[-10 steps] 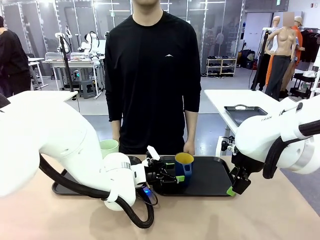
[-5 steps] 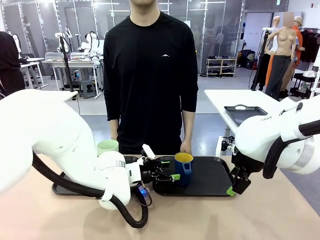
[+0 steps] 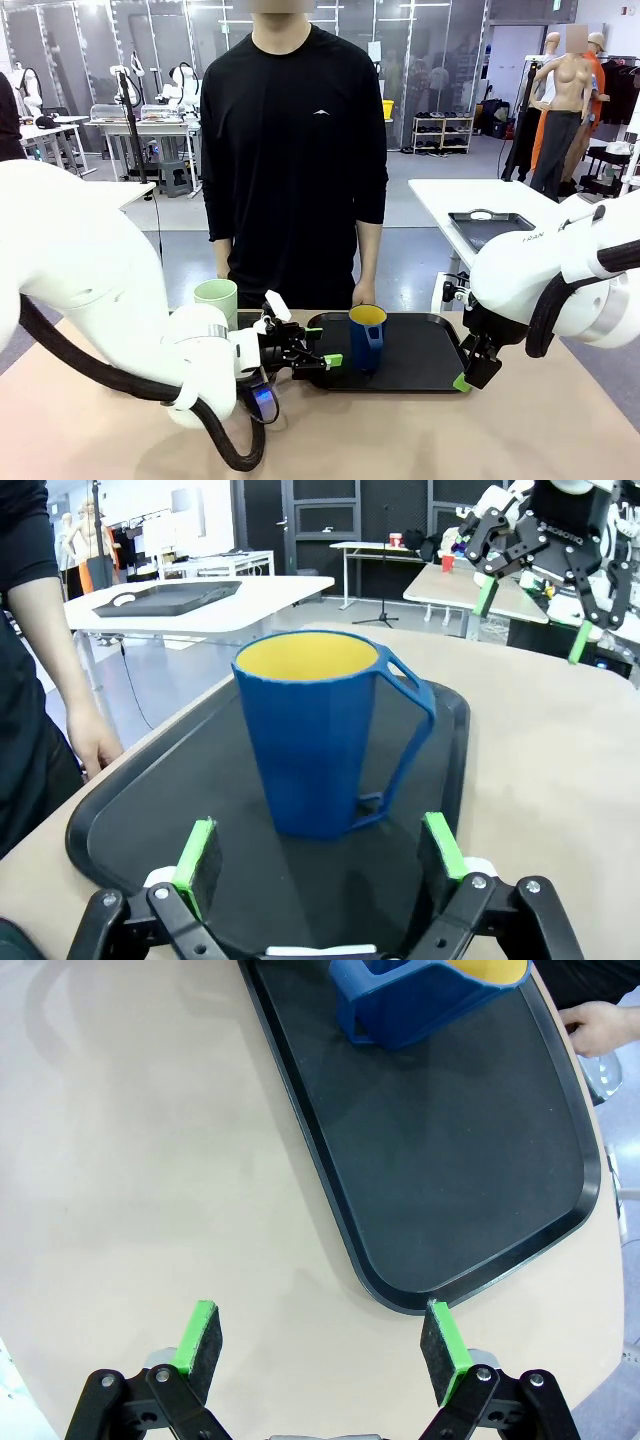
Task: Sort and store the cups by type.
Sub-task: Pick up the Handle plastic cup and place it into the empty Flat Tray.
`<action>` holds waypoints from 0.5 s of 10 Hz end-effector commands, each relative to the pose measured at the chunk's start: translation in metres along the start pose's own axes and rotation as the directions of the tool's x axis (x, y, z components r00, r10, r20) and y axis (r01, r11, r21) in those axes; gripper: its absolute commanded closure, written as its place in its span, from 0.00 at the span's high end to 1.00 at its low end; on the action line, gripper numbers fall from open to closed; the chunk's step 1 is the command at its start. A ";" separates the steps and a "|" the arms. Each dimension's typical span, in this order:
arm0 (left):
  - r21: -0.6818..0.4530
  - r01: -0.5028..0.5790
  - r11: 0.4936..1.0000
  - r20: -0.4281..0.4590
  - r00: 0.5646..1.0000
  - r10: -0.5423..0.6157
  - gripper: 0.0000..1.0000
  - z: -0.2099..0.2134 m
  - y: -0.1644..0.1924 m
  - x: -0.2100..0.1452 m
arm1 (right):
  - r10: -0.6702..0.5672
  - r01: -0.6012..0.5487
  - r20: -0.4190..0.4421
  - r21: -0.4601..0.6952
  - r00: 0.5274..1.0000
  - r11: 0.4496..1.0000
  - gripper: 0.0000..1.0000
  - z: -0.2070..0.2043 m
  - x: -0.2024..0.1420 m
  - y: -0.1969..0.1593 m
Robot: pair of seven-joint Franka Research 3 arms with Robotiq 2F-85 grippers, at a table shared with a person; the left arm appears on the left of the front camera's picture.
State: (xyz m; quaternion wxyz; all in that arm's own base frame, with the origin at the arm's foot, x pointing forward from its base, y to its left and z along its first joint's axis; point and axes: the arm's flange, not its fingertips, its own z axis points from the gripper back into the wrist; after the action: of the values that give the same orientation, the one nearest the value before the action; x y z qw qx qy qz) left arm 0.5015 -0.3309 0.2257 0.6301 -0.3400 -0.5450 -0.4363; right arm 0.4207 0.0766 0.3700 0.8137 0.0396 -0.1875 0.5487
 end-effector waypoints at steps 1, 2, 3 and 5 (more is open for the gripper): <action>0.043 0.058 0.997 0.030 0.998 -0.059 1.00 0.004 -0.094 -0.054 | 0.006 -0.006 0.000 -0.009 1.000 1.000 1.00 -0.001 -0.001 0.000; 0.036 0.058 0.998 0.034 0.998 -0.059 1.00 0.006 -0.096 -0.054 | 0.006 -0.006 0.000 -0.009 1.000 1.000 1.00 -0.001 -0.001 0.000; -0.001 -0.001 1.000 -0.010 1.000 0.001 1.00 0.007 -0.005 -0.002 | 0.006 -0.006 0.000 -0.009 1.000 1.000 1.00 -0.001 -0.001 0.000; -0.001 -0.001 1.000 -0.010 1.000 0.001 1.00 0.007 -0.005 -0.002 | 0.006 -0.006 0.000 -0.009 1.000 1.000 1.00 -0.001 -0.001 0.000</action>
State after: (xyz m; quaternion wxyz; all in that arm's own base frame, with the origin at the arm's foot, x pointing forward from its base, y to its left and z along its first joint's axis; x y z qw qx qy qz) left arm 0.4921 -0.3234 0.2259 0.6375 -0.3475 -0.5366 -0.4299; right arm 0.4208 0.0767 0.3702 0.8137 0.0396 -0.1877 0.5487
